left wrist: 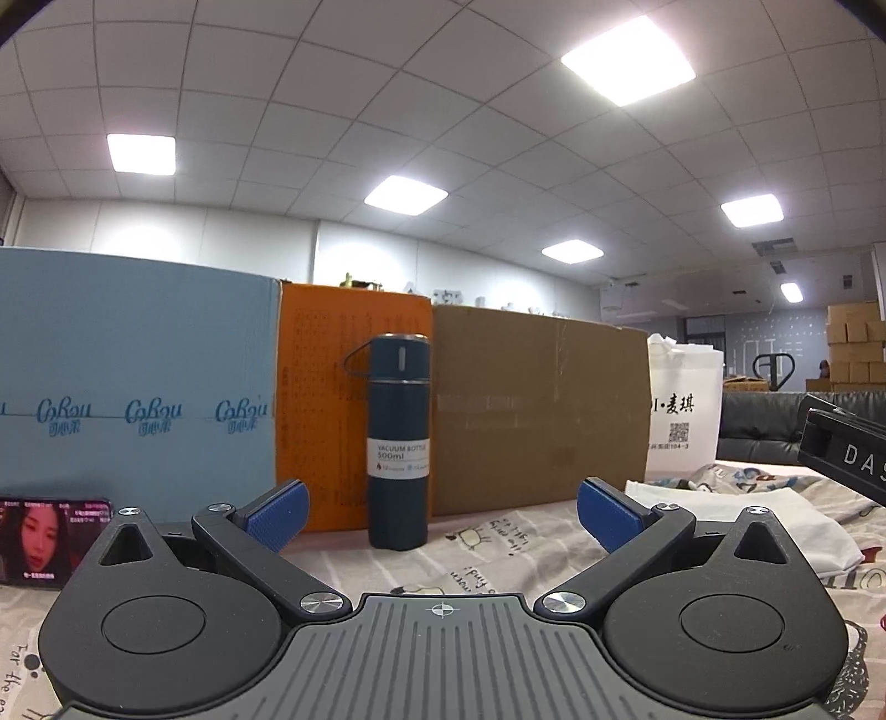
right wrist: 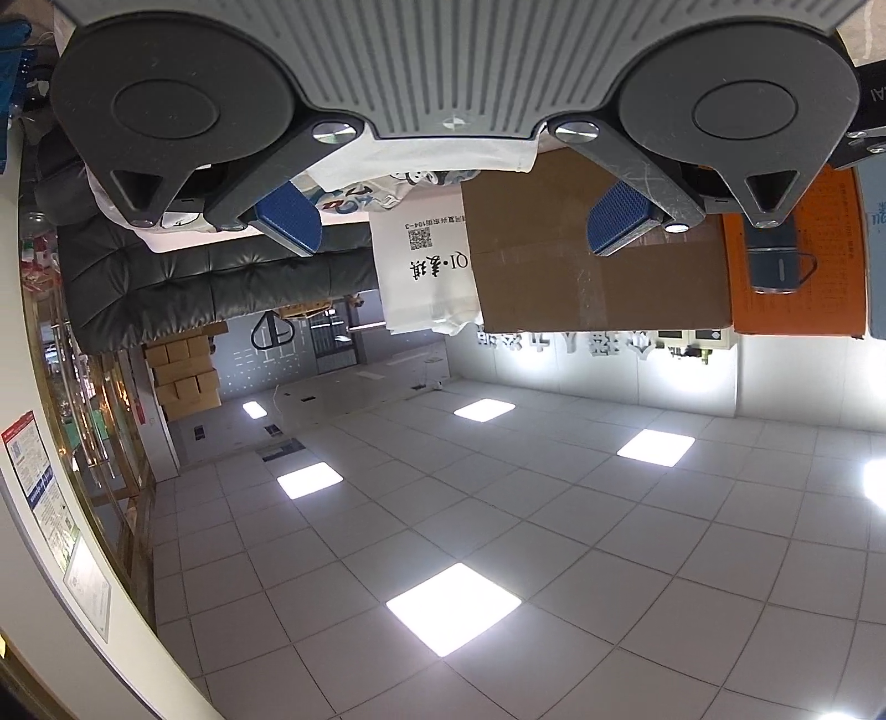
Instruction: Fold clothes
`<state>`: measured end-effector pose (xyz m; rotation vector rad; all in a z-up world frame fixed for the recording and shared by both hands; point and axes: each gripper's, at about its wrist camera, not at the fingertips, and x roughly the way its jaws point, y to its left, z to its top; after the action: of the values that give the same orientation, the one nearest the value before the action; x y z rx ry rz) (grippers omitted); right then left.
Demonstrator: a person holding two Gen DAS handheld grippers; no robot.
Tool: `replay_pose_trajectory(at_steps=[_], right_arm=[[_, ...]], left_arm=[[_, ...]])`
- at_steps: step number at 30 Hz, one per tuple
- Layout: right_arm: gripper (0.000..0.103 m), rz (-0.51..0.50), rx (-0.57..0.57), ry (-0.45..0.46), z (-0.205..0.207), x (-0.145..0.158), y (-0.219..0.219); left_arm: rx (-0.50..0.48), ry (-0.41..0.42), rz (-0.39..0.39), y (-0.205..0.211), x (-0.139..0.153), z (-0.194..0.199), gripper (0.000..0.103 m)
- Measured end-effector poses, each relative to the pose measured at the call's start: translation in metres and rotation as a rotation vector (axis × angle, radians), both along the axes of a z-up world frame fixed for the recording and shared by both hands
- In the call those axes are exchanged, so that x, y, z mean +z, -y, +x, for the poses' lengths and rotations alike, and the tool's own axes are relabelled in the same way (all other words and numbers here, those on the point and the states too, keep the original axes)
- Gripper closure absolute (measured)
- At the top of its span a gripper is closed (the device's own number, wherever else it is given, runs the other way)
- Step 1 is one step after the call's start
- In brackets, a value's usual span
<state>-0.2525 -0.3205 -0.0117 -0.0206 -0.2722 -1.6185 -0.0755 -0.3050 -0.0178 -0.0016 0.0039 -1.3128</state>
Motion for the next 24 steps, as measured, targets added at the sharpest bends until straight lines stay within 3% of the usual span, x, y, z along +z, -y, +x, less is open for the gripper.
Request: replay_pose_trajectory(at_steps=[12,24], right_arm=[[0.0,0.027,0.016,0.013,-0.002,0.003,0.012],[0.0,0.057,0.041,0.026,-0.005,0.002,0.016]], left_arm=[[-0.005,0.055,0.009,0.0,0.0,-0.01,0.0],[-0.016,0.044,0.024,0.002,-0.001,-0.008,0.0]])
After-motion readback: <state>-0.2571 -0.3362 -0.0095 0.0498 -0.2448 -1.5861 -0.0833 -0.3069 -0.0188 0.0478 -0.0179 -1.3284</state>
